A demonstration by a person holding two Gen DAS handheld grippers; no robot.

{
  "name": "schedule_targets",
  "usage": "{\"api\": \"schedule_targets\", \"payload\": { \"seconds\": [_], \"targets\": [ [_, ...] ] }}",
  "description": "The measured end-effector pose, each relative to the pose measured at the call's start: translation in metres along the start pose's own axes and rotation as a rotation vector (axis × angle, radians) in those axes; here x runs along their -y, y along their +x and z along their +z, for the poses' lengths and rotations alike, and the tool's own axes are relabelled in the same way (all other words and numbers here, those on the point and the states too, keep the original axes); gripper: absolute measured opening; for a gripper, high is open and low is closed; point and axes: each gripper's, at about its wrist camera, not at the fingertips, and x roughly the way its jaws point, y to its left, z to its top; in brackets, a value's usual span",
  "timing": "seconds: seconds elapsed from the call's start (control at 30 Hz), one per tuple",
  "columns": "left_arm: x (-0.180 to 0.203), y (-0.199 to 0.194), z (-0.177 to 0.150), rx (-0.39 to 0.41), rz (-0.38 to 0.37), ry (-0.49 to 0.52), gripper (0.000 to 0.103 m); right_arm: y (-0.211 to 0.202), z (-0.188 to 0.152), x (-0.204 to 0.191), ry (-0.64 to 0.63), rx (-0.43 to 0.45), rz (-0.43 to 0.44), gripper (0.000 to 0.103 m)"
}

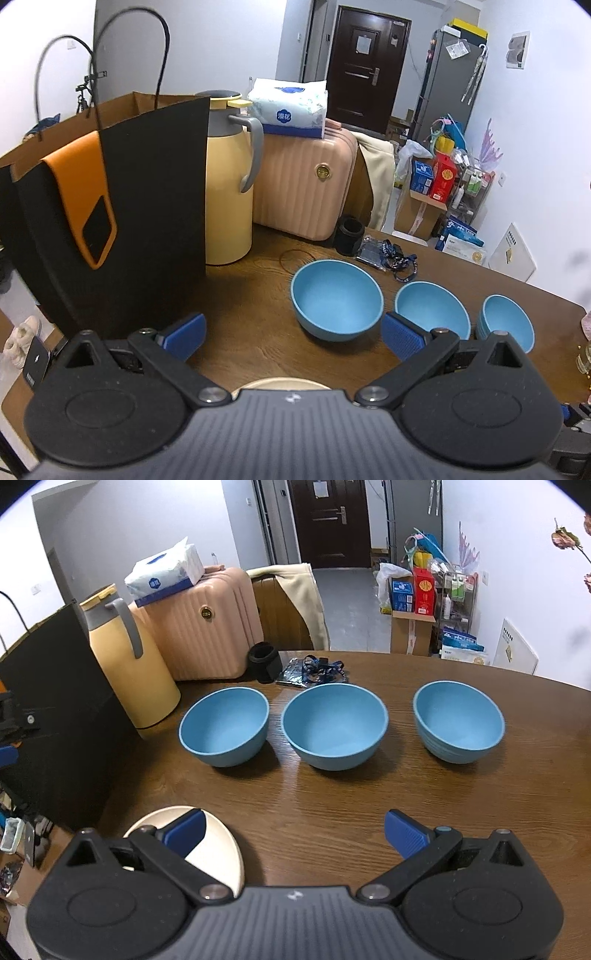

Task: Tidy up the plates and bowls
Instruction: 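Lift both open tools and move toward the row of blue bowls, then lower both open tools around the rim of a large blue bowl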

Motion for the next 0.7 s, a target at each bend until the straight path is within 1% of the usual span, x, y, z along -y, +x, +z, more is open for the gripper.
{"api": "schedule_targets", "payload": {
  "seconds": [0.33,0.6,0.7],
  "targets": [
    [-0.027,0.061,0.019,-0.075,-0.031,-0.012,0.103,0.044,0.026,-0.037,0.028,-0.031,-0.034,0.103],
    [-0.036,0.105,0.028,-0.121,-0.046,-0.019,0.103,0.083,0.044,-0.052,0.064,-0.055,-0.054,0.101],
    [-0.039,0.121,0.031,-0.137,-0.046,-0.023,0.103,0.097,0.050,-0.056,0.077,-0.068,-0.057,0.097]
  ]
}}
